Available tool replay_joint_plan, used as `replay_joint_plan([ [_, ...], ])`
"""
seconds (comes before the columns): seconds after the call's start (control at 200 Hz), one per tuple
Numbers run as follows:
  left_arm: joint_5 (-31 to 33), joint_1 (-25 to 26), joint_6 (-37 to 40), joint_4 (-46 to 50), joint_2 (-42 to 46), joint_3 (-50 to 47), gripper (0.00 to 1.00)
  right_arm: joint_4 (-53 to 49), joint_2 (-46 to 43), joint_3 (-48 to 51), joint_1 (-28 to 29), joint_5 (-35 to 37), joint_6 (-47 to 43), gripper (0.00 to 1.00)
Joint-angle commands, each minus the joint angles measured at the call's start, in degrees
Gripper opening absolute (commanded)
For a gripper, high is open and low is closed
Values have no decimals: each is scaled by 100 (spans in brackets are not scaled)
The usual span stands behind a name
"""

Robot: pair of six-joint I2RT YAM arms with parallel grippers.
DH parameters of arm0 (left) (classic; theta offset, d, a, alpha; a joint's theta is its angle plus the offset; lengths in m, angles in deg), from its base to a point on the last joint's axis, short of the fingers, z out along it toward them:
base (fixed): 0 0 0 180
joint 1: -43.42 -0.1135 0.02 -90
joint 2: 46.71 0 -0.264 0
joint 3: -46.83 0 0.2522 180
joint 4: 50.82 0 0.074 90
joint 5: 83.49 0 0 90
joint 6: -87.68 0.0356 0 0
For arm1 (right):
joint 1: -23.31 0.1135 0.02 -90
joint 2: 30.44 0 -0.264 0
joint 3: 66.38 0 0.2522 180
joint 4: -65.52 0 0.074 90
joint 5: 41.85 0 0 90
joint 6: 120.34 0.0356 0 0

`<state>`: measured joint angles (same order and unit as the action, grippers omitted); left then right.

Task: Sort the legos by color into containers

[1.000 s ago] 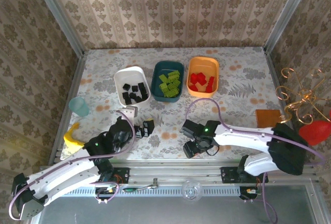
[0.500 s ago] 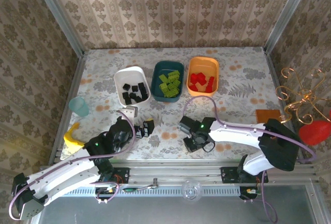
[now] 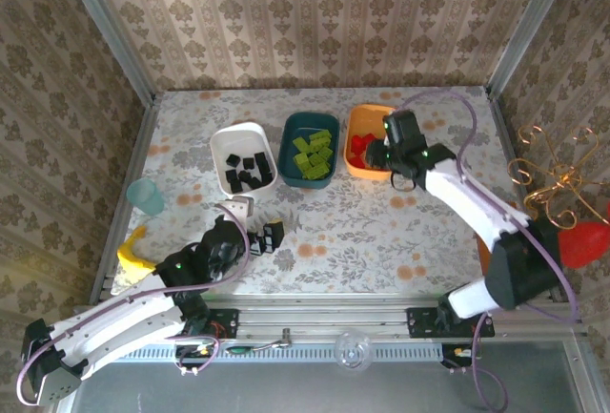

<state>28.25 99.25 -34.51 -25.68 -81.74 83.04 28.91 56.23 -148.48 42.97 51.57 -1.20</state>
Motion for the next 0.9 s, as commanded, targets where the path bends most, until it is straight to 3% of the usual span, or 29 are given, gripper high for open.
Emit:
replay_joint_plan([
  [0.0, 111, -20, -130, 179, 74, -57, 100, -22, 948, -638, -296, 173, 14, 24],
  [0.275, 138, -27, -158, 206, 84, -49, 100, -563, 2493, -2076, -793, 333, 156, 28],
  [0.335, 163, -22, -135, 206, 84, -37, 100, -684, 2691, -2306, -789, 268, 97, 35],
  [0.42, 220, -30, -87, 246, 90, -10, 100, -764, 2789, -2507, -786, 203, 65, 58],
  [0.52, 286, -31, 4, 294, 100, 60, 100, -748, 2505, -2447, -784, 211, 56, 72],
  [0.7, 551, -46, 270, 263, 112, 227, 100, -353, 1520, -1794, -712, 177, 140, 79],
  [0.78, 722, -41, 503, 59, 134, 245, 100, -48, 918, -1214, -563, 281, 220, 100],
  [0.895, 970, -50, 989, -565, 102, 80, 100, 462, 48, -228, -199, 695, 276, 100],
])
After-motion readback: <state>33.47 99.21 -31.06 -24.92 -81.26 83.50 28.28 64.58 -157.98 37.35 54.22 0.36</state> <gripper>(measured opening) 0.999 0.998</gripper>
